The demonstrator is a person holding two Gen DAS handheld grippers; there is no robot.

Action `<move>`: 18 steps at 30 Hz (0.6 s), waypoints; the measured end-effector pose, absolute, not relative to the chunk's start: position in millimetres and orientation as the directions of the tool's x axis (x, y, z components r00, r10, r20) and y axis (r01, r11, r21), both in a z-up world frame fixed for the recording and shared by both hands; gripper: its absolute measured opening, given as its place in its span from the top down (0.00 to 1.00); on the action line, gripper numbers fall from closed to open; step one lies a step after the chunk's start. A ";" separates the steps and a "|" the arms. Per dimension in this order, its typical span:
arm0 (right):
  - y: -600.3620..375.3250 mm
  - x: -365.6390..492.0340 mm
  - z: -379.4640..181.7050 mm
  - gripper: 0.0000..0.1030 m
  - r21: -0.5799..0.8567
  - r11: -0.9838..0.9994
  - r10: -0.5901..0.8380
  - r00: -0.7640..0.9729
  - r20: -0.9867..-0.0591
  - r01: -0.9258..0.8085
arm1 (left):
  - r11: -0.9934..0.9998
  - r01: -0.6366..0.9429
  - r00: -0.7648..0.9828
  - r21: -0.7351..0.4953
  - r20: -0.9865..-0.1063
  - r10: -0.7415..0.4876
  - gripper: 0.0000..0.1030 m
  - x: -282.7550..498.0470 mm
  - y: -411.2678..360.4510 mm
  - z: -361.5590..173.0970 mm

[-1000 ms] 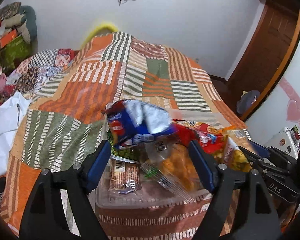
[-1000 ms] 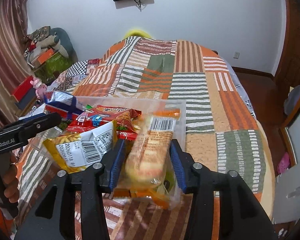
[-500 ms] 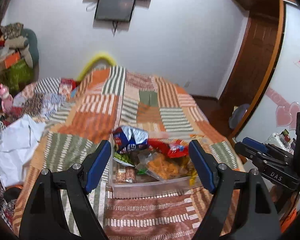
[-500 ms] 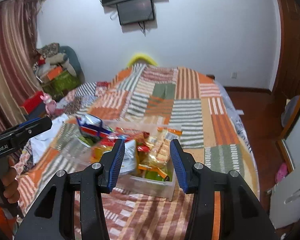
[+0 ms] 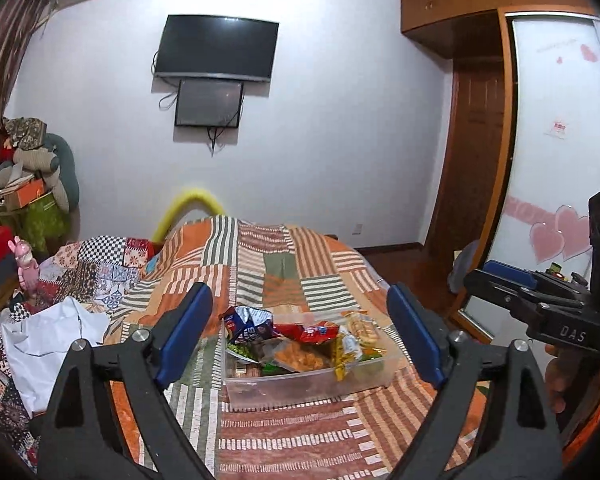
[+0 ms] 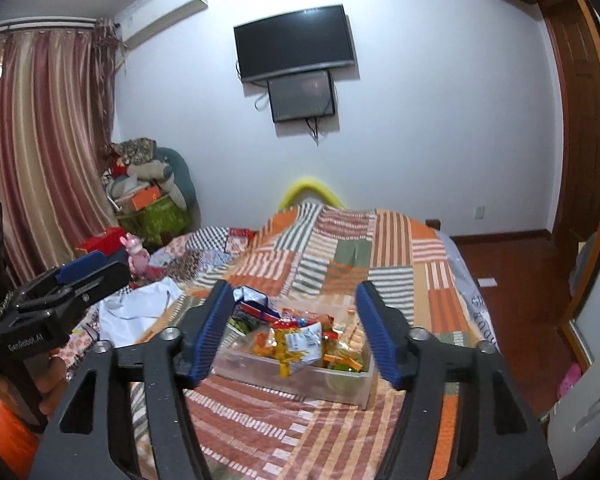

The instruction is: Organize snacks

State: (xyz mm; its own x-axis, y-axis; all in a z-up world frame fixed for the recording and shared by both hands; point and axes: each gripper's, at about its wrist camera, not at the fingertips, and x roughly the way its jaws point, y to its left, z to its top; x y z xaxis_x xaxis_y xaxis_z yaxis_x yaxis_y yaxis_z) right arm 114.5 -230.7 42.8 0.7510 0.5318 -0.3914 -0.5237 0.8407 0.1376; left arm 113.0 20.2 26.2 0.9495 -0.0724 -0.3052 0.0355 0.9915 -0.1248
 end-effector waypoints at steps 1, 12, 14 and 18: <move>-230.8 111.3 43.7 0.27 0.134 0.842 0.531 0.757 -0.380 -0.523 | 0.992 0.033 0.952 -0.120 -0.299 -0.068 0.06 109.5 18.3 26.7; -226.1 101.2 44.8 0.00 0.114 0.863 0.500 0.802 -0.325 -0.492 | 0.995 0.029 0.963 -0.100 -0.265 -0.055 0.02 95.0 11.9 28.2; -225.4 100.2 43.8 0.00 0.108 0.863 0.500 0.801 -0.328 -0.494 | 0.995 0.032 0.963 -0.099 -0.262 -0.057 0.02 94.1 11.1 28.0; -225.4 98.7 42.8 0.00 0.101 0.866 0.494 0.804 -0.331 -0.490 | 0.995 0.029 0.966 -0.094 -0.253 -0.052 0.02 93.1 9.3 27.8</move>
State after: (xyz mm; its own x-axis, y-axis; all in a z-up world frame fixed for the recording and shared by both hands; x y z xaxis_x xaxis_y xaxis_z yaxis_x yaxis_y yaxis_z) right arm 98.7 -225.4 42.8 0.8040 0.4941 -0.3309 -0.4903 0.8656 0.1015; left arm 93.1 9.3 27.8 0.9659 -0.0521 -0.2534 0.0290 0.9951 -0.0941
